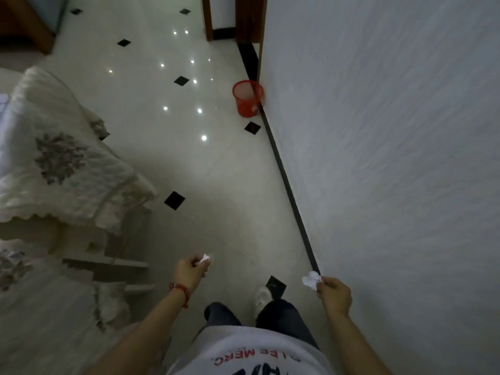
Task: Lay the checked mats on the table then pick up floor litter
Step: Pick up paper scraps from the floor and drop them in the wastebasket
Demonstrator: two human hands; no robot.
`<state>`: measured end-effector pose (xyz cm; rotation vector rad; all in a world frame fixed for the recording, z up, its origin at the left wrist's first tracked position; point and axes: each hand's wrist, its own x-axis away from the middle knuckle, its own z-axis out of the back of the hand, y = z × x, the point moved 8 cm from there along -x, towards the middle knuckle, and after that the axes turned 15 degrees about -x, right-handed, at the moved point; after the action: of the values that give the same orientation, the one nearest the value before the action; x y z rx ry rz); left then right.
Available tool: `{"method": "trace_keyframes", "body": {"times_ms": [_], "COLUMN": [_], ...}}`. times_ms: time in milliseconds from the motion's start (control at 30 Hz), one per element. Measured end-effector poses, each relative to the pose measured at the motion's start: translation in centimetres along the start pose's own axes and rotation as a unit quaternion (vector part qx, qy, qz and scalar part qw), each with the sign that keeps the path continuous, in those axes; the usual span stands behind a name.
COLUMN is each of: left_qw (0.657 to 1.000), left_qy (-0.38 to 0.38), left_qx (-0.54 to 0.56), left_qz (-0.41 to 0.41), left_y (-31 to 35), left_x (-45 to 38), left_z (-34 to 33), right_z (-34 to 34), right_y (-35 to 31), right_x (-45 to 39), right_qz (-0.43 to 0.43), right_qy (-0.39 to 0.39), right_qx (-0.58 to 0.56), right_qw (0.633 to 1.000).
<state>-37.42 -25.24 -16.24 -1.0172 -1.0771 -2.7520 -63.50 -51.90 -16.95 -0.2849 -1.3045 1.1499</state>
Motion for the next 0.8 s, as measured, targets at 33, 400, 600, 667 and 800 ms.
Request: {"method": "trace_keyframes", "body": {"times_ms": [33,400,600,667,800], "left_qw": [1.000,0.992,0.995,0.997,0.999], "left_qy": [0.008,0.083,0.063,0.062,0.050], "left_qx": [0.008,0.063,0.035,0.019,0.014], "left_qz": [0.007,0.078,0.070,0.042,0.013], "left_y": [1.2,9.6,17.5,21.9,28.9], "left_x": [-1.2,-18.1,-30.7,-35.1,-43.3], "left_z": [0.4,7.5,12.8,14.7,17.2], "right_z": [-1.3,-21.2,-29.8,-32.4,-35.9], "right_y": [-2.4,-22.5,-30.7,-34.1,-38.5], "right_x": [-1.7,-15.8,-20.9,-22.3,-25.2], "right_qz": [0.009,0.062,0.056,0.056,0.048], "right_qy": [-0.010,-0.099,-0.089,-0.093,-0.089], "right_qx": [0.006,0.055,0.058,0.042,0.038], "right_qw": [1.000,0.992,0.993,0.993,0.994]}}
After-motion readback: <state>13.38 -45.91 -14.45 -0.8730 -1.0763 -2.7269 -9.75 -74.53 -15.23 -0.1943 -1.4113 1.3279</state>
